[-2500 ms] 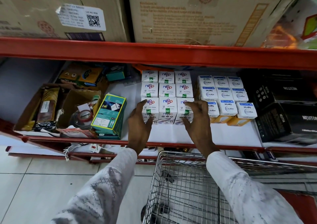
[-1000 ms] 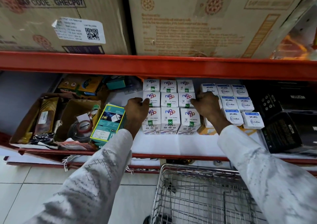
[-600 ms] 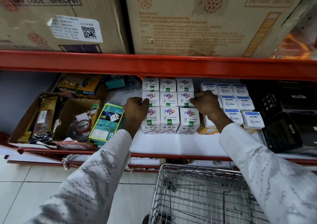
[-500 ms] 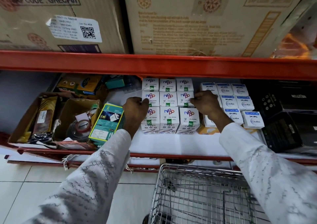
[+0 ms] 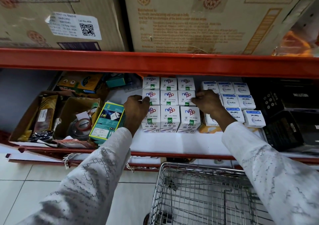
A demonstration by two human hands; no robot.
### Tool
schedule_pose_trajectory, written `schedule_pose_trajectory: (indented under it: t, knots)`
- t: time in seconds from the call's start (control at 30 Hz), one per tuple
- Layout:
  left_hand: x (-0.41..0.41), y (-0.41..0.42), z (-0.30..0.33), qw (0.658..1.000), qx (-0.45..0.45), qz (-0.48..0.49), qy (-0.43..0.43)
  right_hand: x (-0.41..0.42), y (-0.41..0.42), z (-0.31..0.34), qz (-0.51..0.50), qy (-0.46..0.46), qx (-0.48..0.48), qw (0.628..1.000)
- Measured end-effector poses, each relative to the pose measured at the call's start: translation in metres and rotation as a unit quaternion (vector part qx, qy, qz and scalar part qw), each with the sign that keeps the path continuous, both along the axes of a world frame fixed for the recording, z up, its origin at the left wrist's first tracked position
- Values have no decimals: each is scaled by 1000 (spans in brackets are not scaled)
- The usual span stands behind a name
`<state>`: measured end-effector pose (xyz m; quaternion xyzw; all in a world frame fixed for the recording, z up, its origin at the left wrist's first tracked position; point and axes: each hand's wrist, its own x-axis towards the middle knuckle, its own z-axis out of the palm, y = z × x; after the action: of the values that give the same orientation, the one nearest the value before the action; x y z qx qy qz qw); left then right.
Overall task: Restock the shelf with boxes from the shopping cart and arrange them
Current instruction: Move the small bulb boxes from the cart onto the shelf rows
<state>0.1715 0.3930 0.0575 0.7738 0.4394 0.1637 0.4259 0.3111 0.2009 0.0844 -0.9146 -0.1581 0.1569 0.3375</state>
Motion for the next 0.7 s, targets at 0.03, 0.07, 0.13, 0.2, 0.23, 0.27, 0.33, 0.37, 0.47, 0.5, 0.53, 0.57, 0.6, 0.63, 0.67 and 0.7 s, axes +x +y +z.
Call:
schedule_pose_trajectory:
  t: [0.03, 0.07, 0.13, 0.2, 0.23, 0.27, 0.33, 0.37, 0.47, 0.5, 0.53, 0.57, 0.6, 0.63, 0.67, 0.7]
  knots:
    - [0, 0, 0, 1000, 1, 0, 2, 0, 0, 0, 0, 1, -1, 1000]
    - [-1, 0, 0, 1000, 0, 0, 2, 0, 0, 0, 1, -1, -4, 1000]
    - [-3, 0, 0, 1000, 2, -1, -3, -1, -2, 0, 7, -10, -12, 1000]
    - [-7, -2, 1, 1000, 17, -11, -2, -3, -5, 1, 16, -26, -19, 999]
    - [-10, -4, 1, 999, 29, -15, -1, -5, -7, 1, 19, -43, -19, 999]
    - [-15, -7, 2, 999, 42, -17, -3, -9, -10, 1, 21, -68, -21, 997]
    - [-27, -16, 2, 997, 79, -18, -15, -19, -19, 1, 22, -118, -31, 992]
    - [-34, -21, 1, 995, 98, -24, -22, -25, -24, 1, 24, -129, -36, 991]
    - [-55, -35, -8, 997, 75, -30, -18, -48, -34, -3, 65, -152, -76, 983]
    - [-60, -39, -12, 998, 58, -28, -12, -56, -37, -6, 74, -154, -90, 981]
    - [-65, -43, -16, 999, 45, -27, -6, -62, -38, -10, 76, -153, -95, 981]
    - [-68, -46, -18, 999, 30, -24, -2, -68, -38, -15, 75, -149, -94, 982]
    - [-70, -49, -20, 1000, 13, -20, 0, -73, -38, -19, 72, -143, -89, 983]
    - [-71, -52, -19, 1000, -2, -17, -1, -77, -37, -22, 67, -138, -84, 985]
    - [-71, -54, -19, 1000, -14, -17, -3, -79, -36, -25, 61, -140, -84, 985]
    - [-71, -55, -19, 1000, -20, -16, -7, -80, -34, -27, 55, -149, -88, 983]
